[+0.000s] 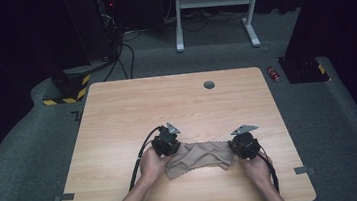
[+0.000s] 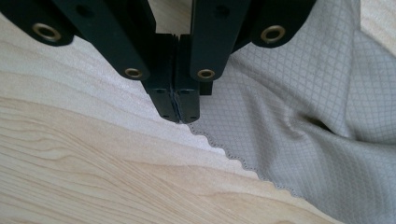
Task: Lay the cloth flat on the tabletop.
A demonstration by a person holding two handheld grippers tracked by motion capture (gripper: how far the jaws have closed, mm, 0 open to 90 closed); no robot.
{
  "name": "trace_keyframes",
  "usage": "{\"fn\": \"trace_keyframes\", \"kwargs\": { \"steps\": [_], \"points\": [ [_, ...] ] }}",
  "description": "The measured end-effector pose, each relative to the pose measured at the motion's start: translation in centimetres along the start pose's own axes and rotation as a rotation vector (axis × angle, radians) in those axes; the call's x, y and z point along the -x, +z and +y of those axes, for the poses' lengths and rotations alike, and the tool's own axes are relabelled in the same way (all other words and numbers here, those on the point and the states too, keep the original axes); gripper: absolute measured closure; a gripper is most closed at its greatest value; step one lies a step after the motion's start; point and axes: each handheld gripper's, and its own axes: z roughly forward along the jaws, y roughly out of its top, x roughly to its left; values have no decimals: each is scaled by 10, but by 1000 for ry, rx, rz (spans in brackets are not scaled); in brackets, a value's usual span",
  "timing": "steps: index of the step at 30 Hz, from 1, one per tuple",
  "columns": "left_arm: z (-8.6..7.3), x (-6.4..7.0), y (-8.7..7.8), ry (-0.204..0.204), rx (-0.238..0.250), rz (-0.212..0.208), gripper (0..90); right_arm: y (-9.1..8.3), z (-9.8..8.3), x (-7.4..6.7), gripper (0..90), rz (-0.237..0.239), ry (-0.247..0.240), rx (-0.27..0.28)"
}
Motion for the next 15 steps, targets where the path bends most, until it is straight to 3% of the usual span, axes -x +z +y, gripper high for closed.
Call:
{"fn": "trace_keyframes", "kwargs": {
  "steps": [3,6,7,11,15],
  "points": [
    [-1,-1,0,13,0,-4,888,1,2,1,895,-23,-11,10],
    [-2,-7,-6,-13,27,-5,896,-6,7,0,896,-43,-32,49],
    [-2,-14,-15,-38,64,5,896,-8,10,1,896,-46,-37,59],
    [-1,-24,-27,-51,93,35,896,-13,22,3,896,-45,-34,81],
    [1,-39,-38,-88,136,55,896,-13,31,2,897,-43,-42,100]
  ]
}}
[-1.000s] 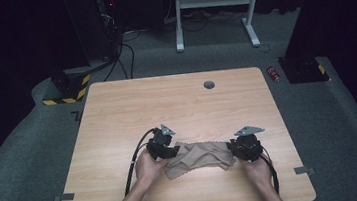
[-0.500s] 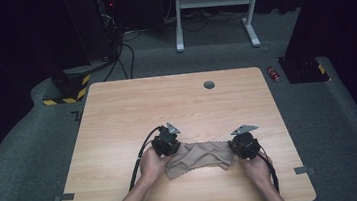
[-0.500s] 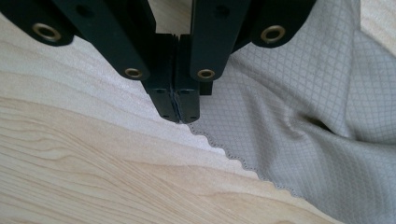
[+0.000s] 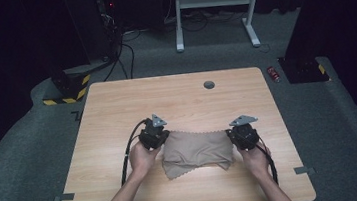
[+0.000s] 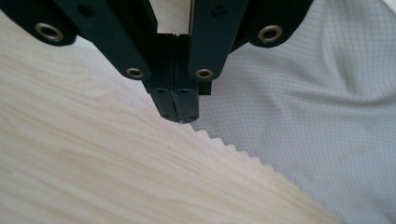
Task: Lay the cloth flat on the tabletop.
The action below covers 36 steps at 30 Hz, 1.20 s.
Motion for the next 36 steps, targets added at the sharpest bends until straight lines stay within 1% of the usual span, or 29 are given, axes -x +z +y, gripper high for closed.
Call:
{"fn": "trace_keyframes", "kwargs": {
  "steps": [1,2,3,5,7,8,10,12,13,14,15,16,17,18,19,20,22,23,25,26,28,29,30,31,32,33,34,35,36],
  "points": [
    [1,-2,0,-4,0,5,896,1,2,-1,897,-2,1,0],
    [2,-8,1,-21,7,13,896,4,6,0,897,-5,-4,-2],
    [2,-8,1,-21,7,13,896,5,7,0,897,-8,2,-4],
    [4,-13,2,-29,15,27,896,7,9,1,897,-8,1,-5],
    [6,-18,3,-43,22,31,896,10,13,3,897,-6,19,0],
    [9,-22,6,-39,20,44,896,15,19,5,897,-12,20,0],
    [11,-24,8,-43,19,49,895,17,22,6,896,-14,25,-2],
    [13,-26,13,-55,32,64,895,23,29,8,896,-21,37,-6],
    [14,-28,16,-64,22,65,895,25,32,9,896,-28,39,-9],
    [15,-30,23,-65,12,73,895,31,36,12,896,-29,51,5],
    [15,-30,23,-65,12,73,894,31,36,12,896,-29,51,5],
    [14,-31,29,-70,1,88,894,36,39,13,896,-30,56,2],
    [14,-31,29,-70,1,88,893,36,39,13,896,-30,56,2],
    [14,-32,34,-81,4,106,893,42,40,14,895,-34,60,0],
    [14,-32,34,-81,4,106,893,42,40,14,895,-34,60,0],
    [14,-34,37,-86,5,115,893,48,41,16,894,-42,69,-4],
    [15,-35,39,-89,2,118,893,49,41,17,894,-45,75,-8],
    [17,-36,42,-90,0,124,893,56,40,20,894,-50,92,-16],
    [17,-36,45,-94,5,127,893,58,39,21,894,-50,101,-22],
    [18,-37,47,-97,-7,123,892,61,38,23,892,-50,113,-26],
    [17,-35,53,-111,-26,132,793,69,36,23,813,-78,119,-36],
    [17,-35,53,-111,-26,132,738,69,36,23,813,-78,119,-36],
    [15,-35,52,-132,-14,125,738,69,35,23,765,-98,111,-28],
    [12,-34,48,-156,0,109,639,67,35,23,715,-93,119,-9],
    [12,-34,48,-156,0,109,620,67,35,23,715,-93,119,-9],
    [10,-34,43,-163,9,95,620,65,35,22,703,-86,119,-2],
    [5,-31,31,-184,25,58,582,55,34,21,691,-57,116,26],
    [5,-31,31,-184,25,58,578,55,34,21,691,-57,116,26],
    [-2,-25,18,-166,37,25,574,43,29,17,687,-26,105,41]
  ]
}}
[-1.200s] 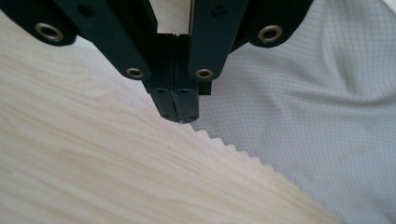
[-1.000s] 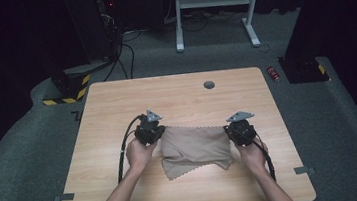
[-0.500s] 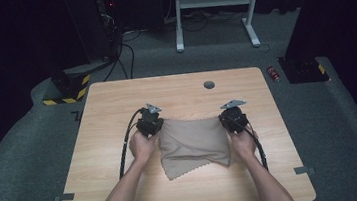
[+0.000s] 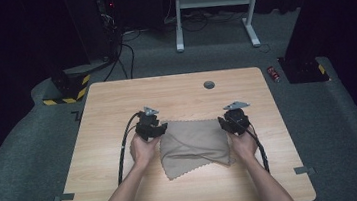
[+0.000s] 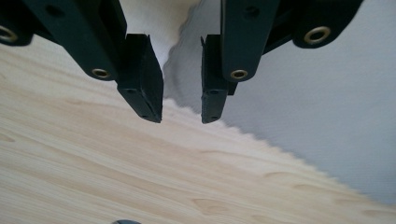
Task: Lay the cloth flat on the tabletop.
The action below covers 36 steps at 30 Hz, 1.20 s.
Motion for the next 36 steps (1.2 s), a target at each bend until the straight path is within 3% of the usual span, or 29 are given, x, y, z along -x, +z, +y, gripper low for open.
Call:
{"fn": "trace_keyframes", "kwargs": {
  "steps": [2,4,6,7,9,10,11,12,16,17,20,23,29,33,36],
  "points": [
    [-5,4,-7,16,-4,-15,569,-5,-3,-1,690,17,-5,2],
    [-25,19,-26,56,-8,-66,566,-28,-21,-9,725,65,-34,13],
    [-39,29,-37,64,-2,-106,570,-37,-31,-13,737,92,-55,3],
    [-39,29,-37,64,-2,-106,571,-37,-31,-13,737,92,-55,3],
    [-53,42,-46,86,0,-140,573,-43,-43,-17,742,116,-72,-20],
    [-62,53,-50,98,-3,-160,577,-43,-47,-20,740,114,-81,-40],
    [-62,53,-50,98,-3,-160,577,-43,-47,-20,740,114,-81,-40],
    [-70,65,-52,133,-7,-158,578,-36,-48,-20,738,98,-83,-59],
    [-80,78,-52,181,-28,-152,585,-22,-46,-18,765,85,-64,-81],
    [-82,80,-51,172,-35,-169,593,-18,-46,-18,789,74,-67,-92],
    [-85,82,-48,177,-55,-163,609,-11,-43,-18,891,54,-83,-98],
    [-86,84,-44,196,-77,-156,616,-5,-37,-19,896,29,-114,-111],
    [-88,84,-43,224,-84,-139,637,5,-25,-14,854,-2,-105,-121],
    [-91,82,-44,237,-67,-127,683,-13,-30,-17,789,48,-85,-69],
    [-91,81,-44,240,-66,-127,717,-40,-40,-27,756,114,-118,-39]
  ]
}}
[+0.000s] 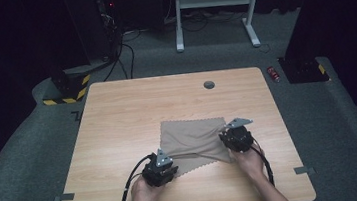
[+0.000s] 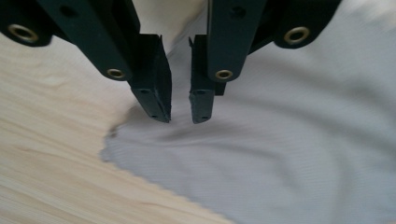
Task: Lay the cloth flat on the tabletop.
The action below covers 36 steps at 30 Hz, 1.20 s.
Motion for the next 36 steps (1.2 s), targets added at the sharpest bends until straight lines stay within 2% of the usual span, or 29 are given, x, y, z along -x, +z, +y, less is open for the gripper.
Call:
{"fn": "trace_keyframes", "kwargs": {
  "steps": [3,5,9,12,14,15,17,20,23,26,28,30,32,34,36],
  "points": [
    [0,0,0,3,0,-11,761,-19,-15,-17,721,76,-44,15],
    [-1,0,0,16,3,-8,808,-24,-25,-26,679,113,-63,13],
    [-1,-3,0,9,4,-32,871,-19,-36,-35,656,115,-93,-21],
    [-1,-5,0,8,3,-41,892,-12,-39,-36,749,110,-108,-57],
    [0,-5,0,22,-2,-42,898,-11,-38,-36,843,86,-132,-65],
    [0,-7,0,21,-4,-49,899,-11,-36,-35,886,90,-130,-62],
    [1,-12,0,-3,-6,-82,900,-12,-33,-32,892,85,-118,-57],
    [5,-22,-6,-50,29,-108,900,-13,-26,-25,893,89,-84,-45],
    [13,-31,-13,-60,51,-92,900,-13,-16,-20,894,86,-55,-27],
    [22,-44,-17,-65,58,-73,900,-10,-2,-15,894,75,-46,-15],
    [28,-54,-16,-92,64,-63,900,-2,8,-9,894,76,-25,-18],
    [33,-66,-11,-119,60,-44,900,9,17,0,891,76,1,-27],
    [33,-77,-2,-182,67,-43,898,22,22,8,862,81,54,-54],
    [29,-82,7,-213,35,-37,893,33,23,14,808,67,89,-89],
    [26,-82,10,-198,14,-16,868,33,20,13,766,68,93,-88]
  ]
}}
